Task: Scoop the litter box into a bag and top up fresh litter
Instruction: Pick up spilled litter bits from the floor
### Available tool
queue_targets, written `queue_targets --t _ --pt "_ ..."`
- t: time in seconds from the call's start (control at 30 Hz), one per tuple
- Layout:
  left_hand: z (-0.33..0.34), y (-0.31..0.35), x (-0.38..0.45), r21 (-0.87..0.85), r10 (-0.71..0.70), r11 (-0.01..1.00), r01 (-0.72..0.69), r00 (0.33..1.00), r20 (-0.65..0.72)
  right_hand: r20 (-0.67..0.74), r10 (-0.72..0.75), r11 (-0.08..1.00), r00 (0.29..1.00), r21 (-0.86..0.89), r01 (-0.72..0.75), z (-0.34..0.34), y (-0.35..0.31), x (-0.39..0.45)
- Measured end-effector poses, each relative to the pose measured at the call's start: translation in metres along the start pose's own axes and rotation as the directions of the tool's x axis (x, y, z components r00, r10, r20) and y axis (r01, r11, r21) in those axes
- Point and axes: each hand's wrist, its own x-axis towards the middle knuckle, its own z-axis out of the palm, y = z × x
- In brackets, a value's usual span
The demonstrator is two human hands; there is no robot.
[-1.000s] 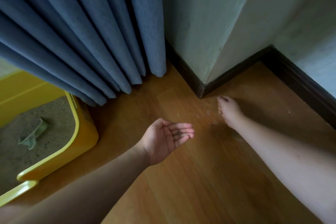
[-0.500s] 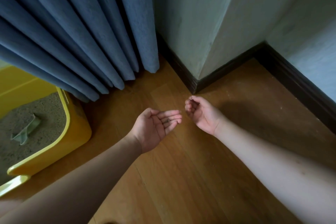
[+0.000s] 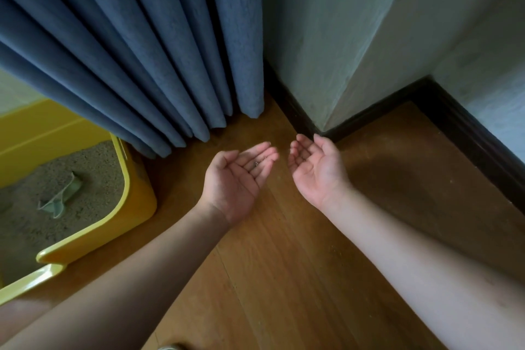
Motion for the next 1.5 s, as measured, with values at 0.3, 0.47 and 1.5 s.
queue_targets --t 0.3,0.47,1.5 --pt "0.086 0.024 -0.066 -0.133 0.093 0.987 -0.094 0.996 -0.010 -0.039 -0.021 0.974 0.999 0.223 0.029 0.073 -0.009 -0.087" --pt "0.130 0.037 -0.113 -0.221 0.125 0.966 -0.136 0.990 -0.063 -0.054 -0.014 0.956 0.998 0.293 0.029 0.114 -0.018 -0.155" --pt "0.656 0.193 -0.465 -0.287 0.329 0.889 -0.358 0.933 -0.148 0.154 -0.300 0.949 0.941 0.145 0.279 0.485 -0.294 -0.610"
